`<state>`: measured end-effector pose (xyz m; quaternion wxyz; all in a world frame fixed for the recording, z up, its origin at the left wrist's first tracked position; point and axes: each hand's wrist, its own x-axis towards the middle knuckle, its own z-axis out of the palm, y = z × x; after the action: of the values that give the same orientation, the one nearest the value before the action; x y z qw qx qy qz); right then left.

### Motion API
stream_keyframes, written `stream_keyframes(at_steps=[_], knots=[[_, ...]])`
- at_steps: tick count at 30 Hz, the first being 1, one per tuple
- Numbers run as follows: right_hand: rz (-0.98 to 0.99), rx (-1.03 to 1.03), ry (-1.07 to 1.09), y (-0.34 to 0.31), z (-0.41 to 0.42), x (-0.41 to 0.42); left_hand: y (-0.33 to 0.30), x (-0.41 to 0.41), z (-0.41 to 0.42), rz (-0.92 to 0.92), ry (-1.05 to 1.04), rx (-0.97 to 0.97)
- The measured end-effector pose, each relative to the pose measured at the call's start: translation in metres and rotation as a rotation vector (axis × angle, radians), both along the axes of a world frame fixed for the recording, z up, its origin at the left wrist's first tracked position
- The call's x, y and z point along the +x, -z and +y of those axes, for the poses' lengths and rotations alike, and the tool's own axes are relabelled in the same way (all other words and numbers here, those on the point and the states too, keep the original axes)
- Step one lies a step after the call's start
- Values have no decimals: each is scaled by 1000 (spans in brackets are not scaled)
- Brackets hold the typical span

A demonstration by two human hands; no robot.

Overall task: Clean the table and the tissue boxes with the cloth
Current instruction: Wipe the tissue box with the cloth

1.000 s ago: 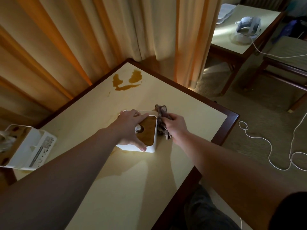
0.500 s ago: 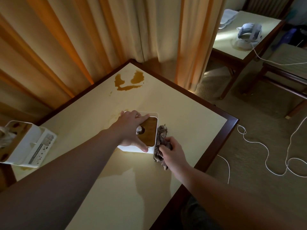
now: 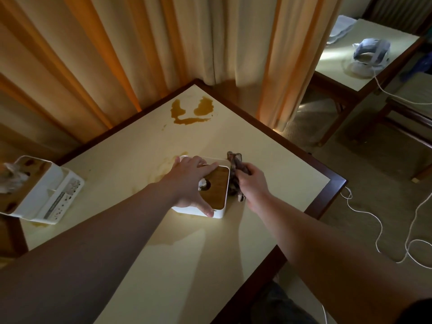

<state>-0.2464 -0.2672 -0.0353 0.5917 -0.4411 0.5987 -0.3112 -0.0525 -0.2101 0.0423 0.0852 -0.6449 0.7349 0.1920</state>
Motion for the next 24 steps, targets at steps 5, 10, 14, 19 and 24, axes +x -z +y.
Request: stream_keyframes(at_steps=[5, 10, 14, 19, 24], knots=[[-24, -6, -5, 4, 34, -4, -1, 0, 1, -33, 21, -14], [-67, -6, -59, 17, 92, -12, 0, 1, 1, -13, 13, -6], [-59, 3, -56, 18, 106, -18, 1, 2, 1, 10, -7, -1], [-96, -32, -5, 11, 69, -10, 2, 2, 0, 19, -6, -2], [-108, -15, 63, 4, 22, 0, 1, 1, -1, 19, -8, 4]])
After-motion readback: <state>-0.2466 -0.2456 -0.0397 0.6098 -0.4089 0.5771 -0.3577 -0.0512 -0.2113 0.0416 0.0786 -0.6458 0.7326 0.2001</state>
